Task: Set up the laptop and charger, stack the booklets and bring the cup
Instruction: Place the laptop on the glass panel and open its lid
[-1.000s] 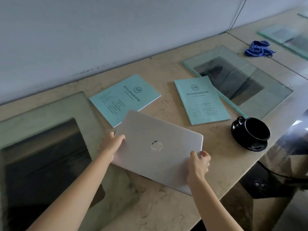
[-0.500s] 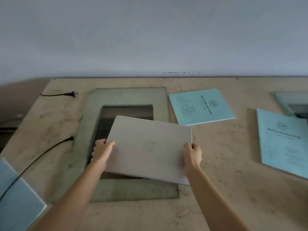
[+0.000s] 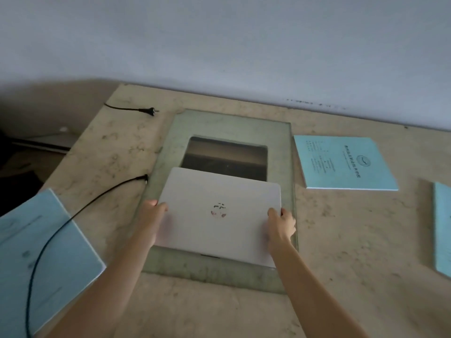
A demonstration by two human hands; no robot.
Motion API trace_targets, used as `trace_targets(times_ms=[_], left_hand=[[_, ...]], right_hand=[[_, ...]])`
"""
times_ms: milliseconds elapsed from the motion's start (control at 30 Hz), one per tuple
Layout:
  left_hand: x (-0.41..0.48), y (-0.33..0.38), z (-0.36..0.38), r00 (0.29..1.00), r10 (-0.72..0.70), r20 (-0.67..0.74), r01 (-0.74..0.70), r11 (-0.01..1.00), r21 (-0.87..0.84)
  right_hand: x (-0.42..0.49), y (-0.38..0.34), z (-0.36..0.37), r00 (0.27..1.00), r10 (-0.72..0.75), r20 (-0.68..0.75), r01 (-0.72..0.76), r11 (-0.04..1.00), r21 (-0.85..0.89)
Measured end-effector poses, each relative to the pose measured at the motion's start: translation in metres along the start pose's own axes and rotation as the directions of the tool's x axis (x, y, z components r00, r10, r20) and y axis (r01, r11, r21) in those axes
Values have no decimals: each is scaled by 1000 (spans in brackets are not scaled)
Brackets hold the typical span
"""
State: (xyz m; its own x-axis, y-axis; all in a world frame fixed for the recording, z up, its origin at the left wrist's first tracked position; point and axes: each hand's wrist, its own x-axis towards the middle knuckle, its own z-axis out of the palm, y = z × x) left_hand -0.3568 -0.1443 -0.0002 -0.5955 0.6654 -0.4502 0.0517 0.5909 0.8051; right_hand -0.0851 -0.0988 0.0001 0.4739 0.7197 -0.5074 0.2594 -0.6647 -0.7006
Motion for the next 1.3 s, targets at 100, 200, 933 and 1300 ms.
trace_targets(times_ms=[100, 200, 933, 1300], left_hand=[[11, 0, 0, 1000, 5, 6, -5, 999, 40], [20, -4, 0, 1000, 23, -10, -22, 996, 84], [3, -30, -18, 959, 194, 207, -272, 835, 479], [-11, -72, -47, 794, 466, 390, -607, 639, 472]], right_hand=[[1, 0, 6, 1000, 12, -17, -12, 1000, 12], [1, -2, 12, 1000, 0, -31, 0, 1000, 4], [-32, 16, 22, 896, -412, 167, 440, 771, -460], [-58, 35, 61, 383, -512, 769, 887, -28, -461]])
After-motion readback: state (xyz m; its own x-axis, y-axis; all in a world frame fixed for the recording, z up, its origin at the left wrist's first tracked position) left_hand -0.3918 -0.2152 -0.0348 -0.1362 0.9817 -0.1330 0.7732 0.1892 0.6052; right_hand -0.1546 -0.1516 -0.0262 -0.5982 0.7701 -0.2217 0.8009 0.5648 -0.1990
